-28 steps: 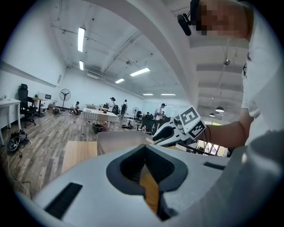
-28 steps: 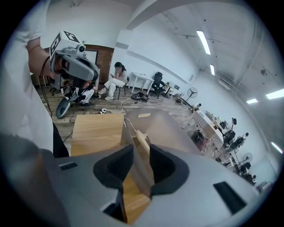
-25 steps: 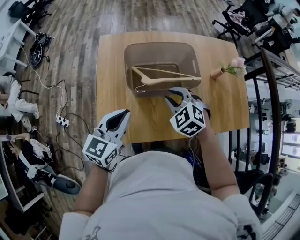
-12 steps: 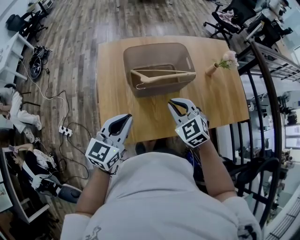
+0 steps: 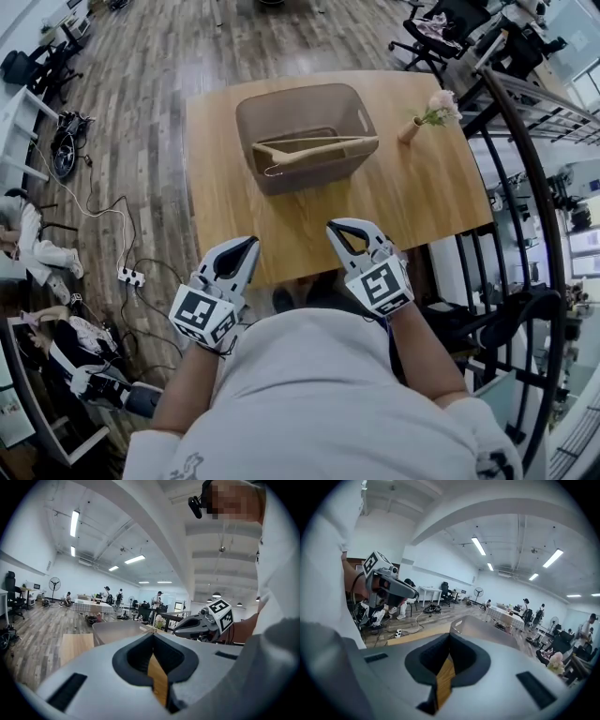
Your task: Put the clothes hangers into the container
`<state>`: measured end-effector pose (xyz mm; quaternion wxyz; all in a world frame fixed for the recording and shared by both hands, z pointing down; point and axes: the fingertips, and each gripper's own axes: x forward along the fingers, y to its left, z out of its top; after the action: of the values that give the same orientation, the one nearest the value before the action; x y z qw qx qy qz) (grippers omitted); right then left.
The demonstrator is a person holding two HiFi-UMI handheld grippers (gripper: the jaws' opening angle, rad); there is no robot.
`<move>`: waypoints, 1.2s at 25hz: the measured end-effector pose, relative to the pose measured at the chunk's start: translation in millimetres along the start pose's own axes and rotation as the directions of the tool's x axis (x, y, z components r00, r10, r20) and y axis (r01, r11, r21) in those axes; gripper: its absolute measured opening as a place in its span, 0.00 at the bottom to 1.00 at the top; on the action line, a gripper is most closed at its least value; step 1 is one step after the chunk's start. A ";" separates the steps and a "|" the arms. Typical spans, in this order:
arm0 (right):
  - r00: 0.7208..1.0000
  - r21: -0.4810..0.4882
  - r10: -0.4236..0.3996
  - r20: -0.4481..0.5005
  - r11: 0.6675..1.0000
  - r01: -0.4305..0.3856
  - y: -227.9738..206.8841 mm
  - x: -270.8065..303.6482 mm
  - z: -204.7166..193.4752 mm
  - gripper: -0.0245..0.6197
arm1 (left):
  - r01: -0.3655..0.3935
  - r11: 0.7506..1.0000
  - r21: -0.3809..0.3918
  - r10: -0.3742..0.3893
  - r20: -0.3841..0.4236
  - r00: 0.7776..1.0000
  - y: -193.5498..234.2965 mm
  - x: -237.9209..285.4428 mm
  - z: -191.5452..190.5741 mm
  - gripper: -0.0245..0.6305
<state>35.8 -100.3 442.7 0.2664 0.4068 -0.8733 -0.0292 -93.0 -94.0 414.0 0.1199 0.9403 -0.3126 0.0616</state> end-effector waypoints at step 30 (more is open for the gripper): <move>0.993 0.123 0.045 0.111 0.991 -0.059 -44.7 -105.1 -55.0 0.05 | -0.045 0.999 0.020 0.045 -0.017 0.999 -97.3 53.1 -9.4 0.05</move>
<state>149.2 -44.7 431.4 0.1930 0.3979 -0.8968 0.0112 7.5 -46.4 415.0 0.1118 0.9336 -0.3319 0.0754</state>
